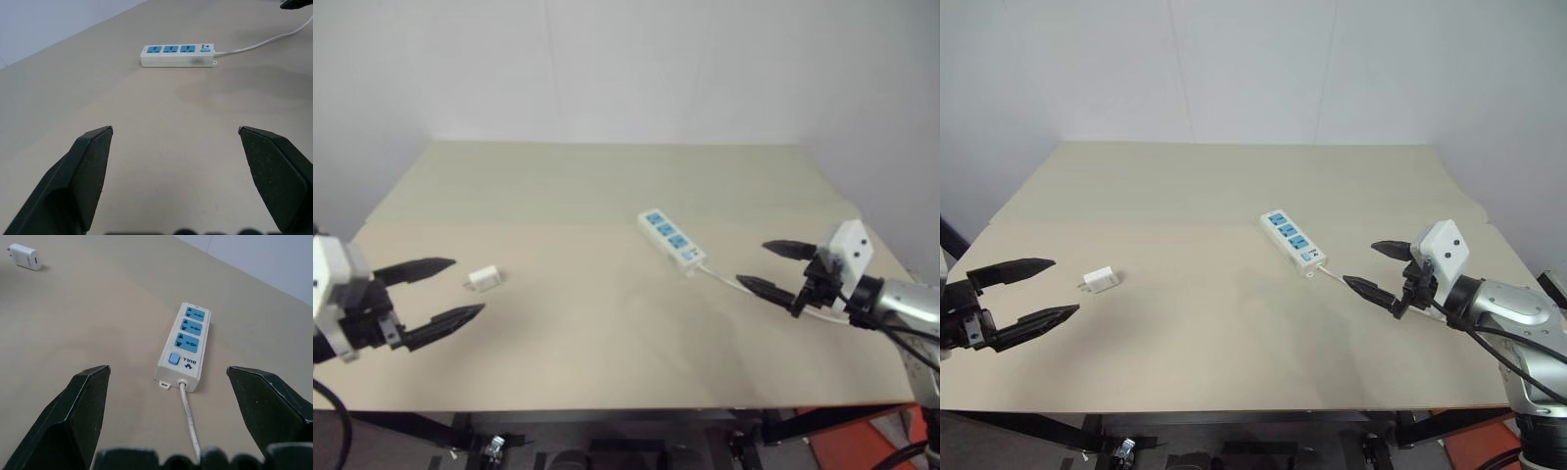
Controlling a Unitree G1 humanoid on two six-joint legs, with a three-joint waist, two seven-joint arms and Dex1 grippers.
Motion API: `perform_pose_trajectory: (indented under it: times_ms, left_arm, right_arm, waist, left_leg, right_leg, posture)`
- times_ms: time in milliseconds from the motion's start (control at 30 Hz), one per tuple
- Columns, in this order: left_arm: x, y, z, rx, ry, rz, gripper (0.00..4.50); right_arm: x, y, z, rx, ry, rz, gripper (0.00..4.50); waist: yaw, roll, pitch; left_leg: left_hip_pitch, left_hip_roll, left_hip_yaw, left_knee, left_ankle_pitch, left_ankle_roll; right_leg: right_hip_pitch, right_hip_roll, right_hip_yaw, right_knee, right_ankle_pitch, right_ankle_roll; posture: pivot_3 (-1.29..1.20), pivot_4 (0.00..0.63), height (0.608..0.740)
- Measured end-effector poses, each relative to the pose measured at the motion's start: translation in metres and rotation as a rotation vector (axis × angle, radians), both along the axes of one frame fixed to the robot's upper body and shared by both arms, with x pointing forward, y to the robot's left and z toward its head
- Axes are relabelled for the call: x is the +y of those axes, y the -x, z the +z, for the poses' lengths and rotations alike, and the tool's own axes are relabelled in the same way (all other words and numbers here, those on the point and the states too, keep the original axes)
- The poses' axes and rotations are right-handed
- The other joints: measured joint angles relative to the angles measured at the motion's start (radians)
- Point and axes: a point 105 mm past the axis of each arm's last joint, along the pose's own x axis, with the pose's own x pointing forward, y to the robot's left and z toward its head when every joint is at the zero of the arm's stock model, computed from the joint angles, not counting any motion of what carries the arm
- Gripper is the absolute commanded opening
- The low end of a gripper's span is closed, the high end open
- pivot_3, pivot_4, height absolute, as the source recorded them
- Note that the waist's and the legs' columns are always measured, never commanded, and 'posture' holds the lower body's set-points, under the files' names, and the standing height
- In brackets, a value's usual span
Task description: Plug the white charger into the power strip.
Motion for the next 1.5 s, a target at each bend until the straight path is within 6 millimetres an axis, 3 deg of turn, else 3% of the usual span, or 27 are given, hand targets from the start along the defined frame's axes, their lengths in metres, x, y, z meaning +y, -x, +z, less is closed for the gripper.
perform_pose_trajectory:
  times_ms: [767,933,1167,1500]
  left_arm:
    - [0.0,0.0,-0.001,0.001,0.0,-0.015,4.5]
    - [-0.005,-0.003,-0.001,0.001,0.008,-0.036,4.5]
    - [-0.015,-0.01,0.002,-0.014,0.034,-0.089,4.5]
    - [-0.02,-0.014,0.001,-0.006,0.047,-0.116,4.5]
  right_arm:
    - [-0.001,0.001,-0.002,0.01,0.004,-0.005,4.46]
    - [0.012,-0.006,-0.013,0.047,-0.046,-0.002,4.46]
    - [0.04,-0.032,-0.037,0.092,-0.116,-0.058,4.46]
    - [0.067,-0.083,-0.053,0.073,-0.189,-0.191,4.46]
  waist:
    - [0.0,0.0,0.0]
    - [0.0,0.0,0.0]
    - [-0.002,0.0,0.0]
    - [-0.005,0.0,0.0]
  left_leg:
    - [0.0,0.0,0.0,0.0,0.0,0.0]
    - [0.0,0.0,0.0,0.0,0.0,0.0]
    - [0.0,0.0,0.0,0.0,0.0,0.0]
    - [0.0,0.0,0.001,0.0,0.0,0.0]
  right_leg:
    - [0.0,0.0,0.0,0.0,0.0,0.0]
    - [0.0,0.0,0.0,0.001,0.0,0.0]
    - [-0.001,0.0,0.001,0.001,0.0,0.0]
    - [-0.002,0.001,0.002,0.002,0.0,0.0]
  posture:
    - [0.0,0.15,0.74]
    - [0.0,0.15,0.74]
    - [0.0,0.15,0.74]
    - [0.0,0.15,0.74]
